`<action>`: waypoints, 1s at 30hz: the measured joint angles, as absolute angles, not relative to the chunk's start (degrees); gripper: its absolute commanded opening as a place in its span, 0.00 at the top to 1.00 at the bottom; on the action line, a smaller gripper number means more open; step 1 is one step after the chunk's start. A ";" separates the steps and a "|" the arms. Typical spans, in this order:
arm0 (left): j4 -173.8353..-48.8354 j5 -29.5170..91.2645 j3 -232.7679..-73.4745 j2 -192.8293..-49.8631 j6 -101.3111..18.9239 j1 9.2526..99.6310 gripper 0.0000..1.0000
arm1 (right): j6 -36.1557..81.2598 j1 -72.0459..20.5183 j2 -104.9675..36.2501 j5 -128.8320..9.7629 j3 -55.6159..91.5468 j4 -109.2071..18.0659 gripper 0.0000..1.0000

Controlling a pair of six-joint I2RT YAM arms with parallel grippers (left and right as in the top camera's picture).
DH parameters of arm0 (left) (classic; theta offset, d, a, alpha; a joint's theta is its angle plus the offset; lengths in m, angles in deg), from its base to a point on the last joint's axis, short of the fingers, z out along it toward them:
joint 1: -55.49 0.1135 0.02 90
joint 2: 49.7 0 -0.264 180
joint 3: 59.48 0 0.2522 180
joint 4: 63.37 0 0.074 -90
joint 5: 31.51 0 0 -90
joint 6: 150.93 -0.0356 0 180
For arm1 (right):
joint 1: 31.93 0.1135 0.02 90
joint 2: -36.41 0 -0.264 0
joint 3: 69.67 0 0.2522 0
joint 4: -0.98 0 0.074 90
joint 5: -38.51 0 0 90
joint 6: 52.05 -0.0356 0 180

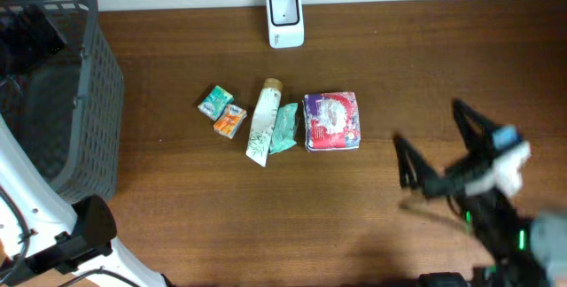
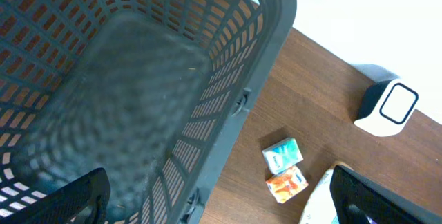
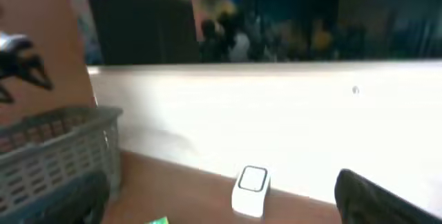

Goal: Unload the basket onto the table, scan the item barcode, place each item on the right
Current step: 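Reach the right gripper to the pink-and-purple package and grasp it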

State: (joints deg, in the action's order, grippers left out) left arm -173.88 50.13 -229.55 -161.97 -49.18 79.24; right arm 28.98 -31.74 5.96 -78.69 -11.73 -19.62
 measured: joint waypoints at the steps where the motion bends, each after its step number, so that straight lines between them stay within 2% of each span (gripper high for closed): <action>1: -173.84 50.13 -229.55 -161.97 -49.18 79.24 0.01 | 29.63 -31.74 0.03 -78.47 -6.68 -25.21 0.01; 6: -173.84 50.11 -229.55 -161.97 -49.18 79.24 0.01 | 32.32 -31.76 -22.85 -78.45 14.35 -46.72 0.01; 8: -173.79 50.06 -229.55 -161.97 -49.18 79.24 0.01 | 32.63 -31.74 -31.57 -79.39 21.06 -51.66 0.01; 13: -173.81 50.11 -229.55 -161.92 -49.18 79.24 0.01 | 30.79 -31.81 -44.01 -89.99 23.51 -52.93 0.00; 16: -173.81 50.09 -229.55 -161.92 -49.18 79.24 0.01 | 29.96 -31.28 -49.65 -94.06 23.57 -53.49 0.07; 22: -173.81 50.11 -229.55 -161.88 -49.18 79.24 0.01 | 22.18 -24.57 -59.24 -77.27 23.70 -56.07 0.08; 27: -173.81 50.09 -229.55 -161.88 -49.18 79.24 0.01 | 20.08 -24.11 -68.09 -71.17 23.70 -55.57 0.09; 28: -173.81 50.11 -229.55 -161.88 -49.18 79.24 0.01 | 19.97 -24.27 -70.04 -70.74 23.70 -55.61 0.18; 30: -173.81 50.09 -229.55 -161.88 -49.18 79.24 0.01 | 19.73 -24.29 -72.84 -70.30 23.70 -55.64 0.29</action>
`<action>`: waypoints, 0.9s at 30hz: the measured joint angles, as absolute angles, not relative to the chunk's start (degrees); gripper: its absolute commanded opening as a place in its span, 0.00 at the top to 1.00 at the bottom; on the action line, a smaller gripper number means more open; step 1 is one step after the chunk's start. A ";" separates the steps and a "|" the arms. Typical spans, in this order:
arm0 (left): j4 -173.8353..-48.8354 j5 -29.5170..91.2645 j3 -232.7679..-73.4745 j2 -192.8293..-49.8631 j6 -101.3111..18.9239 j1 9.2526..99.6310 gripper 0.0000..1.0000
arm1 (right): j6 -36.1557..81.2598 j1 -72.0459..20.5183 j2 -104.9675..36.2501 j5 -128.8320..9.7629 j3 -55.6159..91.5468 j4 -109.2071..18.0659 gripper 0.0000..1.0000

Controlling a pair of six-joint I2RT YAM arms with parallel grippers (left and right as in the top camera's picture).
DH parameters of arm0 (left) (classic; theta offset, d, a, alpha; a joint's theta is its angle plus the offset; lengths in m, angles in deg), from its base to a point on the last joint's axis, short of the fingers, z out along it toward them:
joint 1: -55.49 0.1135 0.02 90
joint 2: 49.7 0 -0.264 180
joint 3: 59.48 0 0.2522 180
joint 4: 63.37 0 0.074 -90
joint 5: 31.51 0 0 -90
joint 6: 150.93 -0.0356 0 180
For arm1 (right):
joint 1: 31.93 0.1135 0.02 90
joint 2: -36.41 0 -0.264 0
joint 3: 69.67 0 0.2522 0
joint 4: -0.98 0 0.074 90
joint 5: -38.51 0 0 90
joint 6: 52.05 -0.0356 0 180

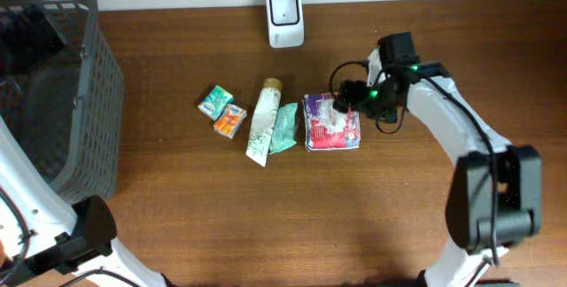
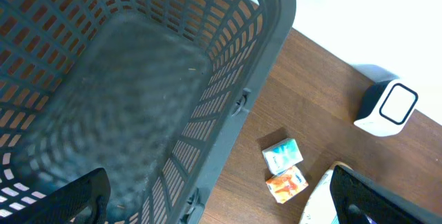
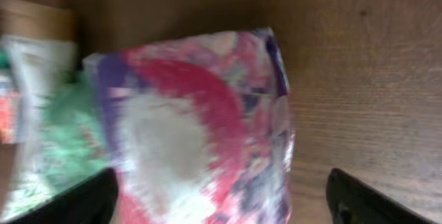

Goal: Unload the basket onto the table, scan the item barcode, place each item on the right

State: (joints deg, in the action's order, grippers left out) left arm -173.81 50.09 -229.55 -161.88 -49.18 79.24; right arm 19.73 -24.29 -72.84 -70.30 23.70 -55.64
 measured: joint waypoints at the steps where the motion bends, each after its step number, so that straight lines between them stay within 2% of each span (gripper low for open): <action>1: -173.81 50.11 -229.55 -161.88 -49.18 79.24 0.01 | 19.73 -24.29 -74.63 -69.91 23.70 -55.68 0.35; 3: -173.81 50.11 -229.55 -161.88 -49.18 79.24 0.01 | 19.58 -24.29 -76.16 -69.73 23.70 -55.64 0.40; 7: -173.79 50.09 -229.55 -161.88 -49.18 79.24 0.01 | 19.71 -24.29 -78.80 -69.91 23.72 -54.78 0.75; 9: -173.81 50.09 -229.55 -161.88 -49.18 79.24 0.01 | 19.36 -24.27 -79.85 -70.56 23.99 -54.56 0.79; 11: -173.81 50.11 -229.55 -161.88 -49.20 79.24 0.01 | 19.86 -24.27 -80.01 -70.80 24.16 -54.65 0.96; 15: -173.81 50.09 -229.55 -161.88 -49.18 79.24 0.01 | 20.80 -24.33 -80.01 -70.80 25.36 -56.95 0.96; 19: -173.79 50.09 -229.55 -161.88 -49.18 79.24 0.01 | 21.22 -24.44 -79.70 -65.86 30.59 -66.56 0.96; 21: -173.81 50.09 -229.55 -161.88 -49.18 79.24 0.01 | 19.95 -24.24 -78.74 -57.93 35.42 -72.86 0.96; 27: -173.81 50.09 -229.55 -161.88 -49.20 79.24 0.01 | 11.01 -20.31 -74.63 -32.14 38.78 -78.85 0.96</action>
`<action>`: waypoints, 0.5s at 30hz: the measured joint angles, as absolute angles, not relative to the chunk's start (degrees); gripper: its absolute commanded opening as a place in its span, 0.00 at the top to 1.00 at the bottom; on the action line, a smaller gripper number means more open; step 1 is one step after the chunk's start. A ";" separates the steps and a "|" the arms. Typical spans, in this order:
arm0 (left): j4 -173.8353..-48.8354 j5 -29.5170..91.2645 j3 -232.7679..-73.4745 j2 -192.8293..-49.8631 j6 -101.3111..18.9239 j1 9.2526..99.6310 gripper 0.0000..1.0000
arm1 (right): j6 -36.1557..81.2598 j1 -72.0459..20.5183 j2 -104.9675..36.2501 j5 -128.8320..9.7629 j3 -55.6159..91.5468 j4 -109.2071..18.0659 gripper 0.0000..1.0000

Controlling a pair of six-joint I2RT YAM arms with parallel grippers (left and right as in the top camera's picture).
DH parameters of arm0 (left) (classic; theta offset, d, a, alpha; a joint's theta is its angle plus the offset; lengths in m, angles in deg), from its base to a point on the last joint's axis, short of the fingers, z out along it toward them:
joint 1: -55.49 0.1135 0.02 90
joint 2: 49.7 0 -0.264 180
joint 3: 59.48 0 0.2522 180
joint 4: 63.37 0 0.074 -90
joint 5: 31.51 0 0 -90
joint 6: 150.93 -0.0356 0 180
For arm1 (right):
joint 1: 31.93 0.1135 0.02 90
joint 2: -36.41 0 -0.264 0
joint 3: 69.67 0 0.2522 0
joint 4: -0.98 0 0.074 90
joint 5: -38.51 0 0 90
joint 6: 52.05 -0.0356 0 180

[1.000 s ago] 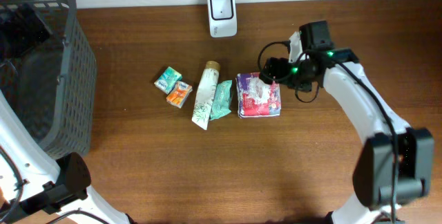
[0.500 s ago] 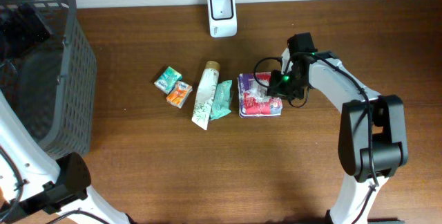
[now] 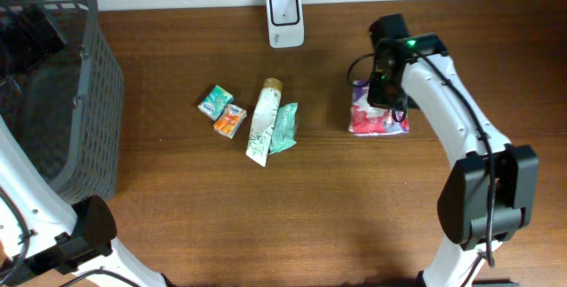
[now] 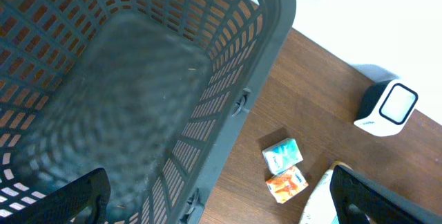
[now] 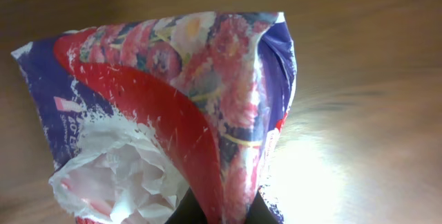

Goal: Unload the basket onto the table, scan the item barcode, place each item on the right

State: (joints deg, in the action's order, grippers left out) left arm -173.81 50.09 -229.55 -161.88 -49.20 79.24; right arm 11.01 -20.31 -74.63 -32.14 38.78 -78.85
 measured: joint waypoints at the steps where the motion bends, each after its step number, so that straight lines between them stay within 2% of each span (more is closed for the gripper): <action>1: -173.81 50.11 -229.55 -161.88 -49.18 79.24 0.01 | 8.80 -19.24 -74.63 -27.61 38.30 -79.20 0.96; 7: -173.81 50.09 -229.55 -161.88 -49.18 79.24 0.01 | 3.16 -17.40 -74.65 -13.49 32.69 -79.28 0.96; 9: -173.81 50.09 -229.55 -161.88 -49.18 79.24 0.01 | 2.77 -17.34 -74.65 -12.90 31.24 -79.39 0.92; 11: -173.81 50.11 -229.55 -161.88 -49.20 79.24 0.01 | 3.60 -16.86 -74.65 -14.10 31.07 -78.21 0.79; 12: -173.81 50.09 -229.55 -161.88 -49.18 79.24 0.01 | 4.28 -16.07 -74.65 -16.40 31.07 -76.75 0.67; 13: -173.81 50.11 -229.55 -161.88 -49.20 79.24 0.01 | 5.04 -14.80 -74.65 -19.00 31.07 -75.74 0.49; 15: -173.81 50.09 -229.55 -161.88 -49.18 79.24 0.01 | 5.66 -12.79 -74.65 -22.45 31.07 -74.13 0.37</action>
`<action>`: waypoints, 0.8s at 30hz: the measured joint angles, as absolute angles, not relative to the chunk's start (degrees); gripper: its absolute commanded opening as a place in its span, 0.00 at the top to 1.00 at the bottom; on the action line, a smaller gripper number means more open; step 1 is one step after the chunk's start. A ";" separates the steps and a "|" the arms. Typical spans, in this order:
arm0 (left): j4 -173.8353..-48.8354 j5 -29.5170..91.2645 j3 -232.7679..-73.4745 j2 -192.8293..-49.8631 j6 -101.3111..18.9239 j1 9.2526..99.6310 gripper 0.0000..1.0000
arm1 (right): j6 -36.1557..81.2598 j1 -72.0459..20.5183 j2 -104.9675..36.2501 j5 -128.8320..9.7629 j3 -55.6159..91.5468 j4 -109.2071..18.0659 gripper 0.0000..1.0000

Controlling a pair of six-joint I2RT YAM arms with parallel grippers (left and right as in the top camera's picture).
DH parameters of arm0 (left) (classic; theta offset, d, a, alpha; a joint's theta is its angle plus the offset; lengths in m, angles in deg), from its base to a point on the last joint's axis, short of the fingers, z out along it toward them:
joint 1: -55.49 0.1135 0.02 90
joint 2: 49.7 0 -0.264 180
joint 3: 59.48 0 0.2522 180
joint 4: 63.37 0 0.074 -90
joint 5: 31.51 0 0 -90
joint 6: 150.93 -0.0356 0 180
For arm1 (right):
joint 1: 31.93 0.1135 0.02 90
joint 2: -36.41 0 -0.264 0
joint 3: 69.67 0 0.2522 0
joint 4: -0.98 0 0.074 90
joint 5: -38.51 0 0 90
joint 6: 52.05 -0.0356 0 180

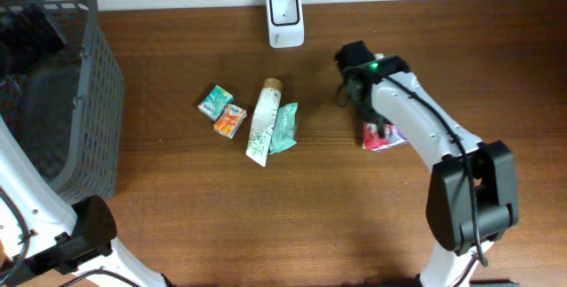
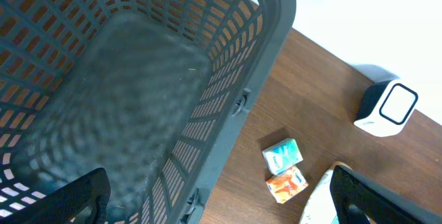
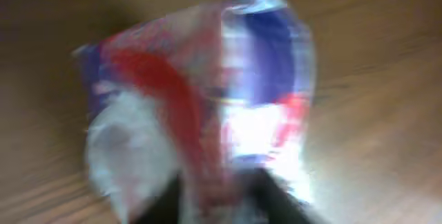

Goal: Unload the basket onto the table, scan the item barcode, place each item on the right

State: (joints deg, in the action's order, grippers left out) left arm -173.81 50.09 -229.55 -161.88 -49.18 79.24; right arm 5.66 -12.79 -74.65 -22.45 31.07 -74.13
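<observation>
The item is a red, purple and white plastic packet (image 1: 386,136), held off to the right of the other goods with my right gripper (image 1: 376,126) shut on it. In the right wrist view the packet (image 3: 200,92) is blurred and fills the frame, and the dark fingers of the right gripper (image 3: 224,203) pinch its lower edge. The white barcode scanner (image 1: 284,8) stands at the table's far edge, also seen as the scanner (image 2: 387,106). My left gripper (image 2: 221,210) hangs open over the basket, holding nothing.
A large grey mesh basket (image 1: 84,101) fills the left side. A teal box (image 1: 215,102), an orange box (image 1: 229,122), a white tube (image 1: 260,123) and a green sachet (image 1: 284,127) lie in a row at mid-table. Bare wood lies between them and the packet.
My right wrist has shifted left and turned, and the packet now sits slightly nearer the front, showing less of its face from above. The right wrist view has gone blurred. The left arm is unchanged.
First the packet lay beside the green sachet while my right gripper was open at the front right. Then the open gripper was at the packet's right edge. Then it was shut on the packet, held to the right of the row, and now holds it turned.
</observation>
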 measured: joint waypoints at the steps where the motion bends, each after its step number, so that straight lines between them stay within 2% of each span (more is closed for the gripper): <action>1: -173.79 50.11 -229.55 -161.88 -49.18 79.24 0.01 | 5.88 -11.20 -74.65 -24.42 31.07 -72.90 0.30; 4: -173.81 50.09 -229.55 -161.88 -49.18 79.24 0.01 | 6.62 -7.22 -74.65 -27.70 31.07 -71.26 0.18; 12: -173.81 50.11 -229.55 -161.88 -49.18 79.24 0.01 | 11.47 -1.97 -74.65 -44.07 38.76 -71.42 0.14; 16: -173.84 50.09 -229.55 -161.88 -49.18 79.24 0.01 | 13.09 -2.41 -74.65 -46.41 44.93 -74.52 0.02; 20: -173.81 50.09 -229.55 -161.88 -49.18 79.24 0.01 | 14.73 -7.28 -74.63 -44.42 49.97 -78.98 0.02; 24: -173.81 50.11 -229.55 -161.88 -49.18 79.24 0.01 | 17.20 -17.91 -74.65 -48.73 50.04 -81.32 0.01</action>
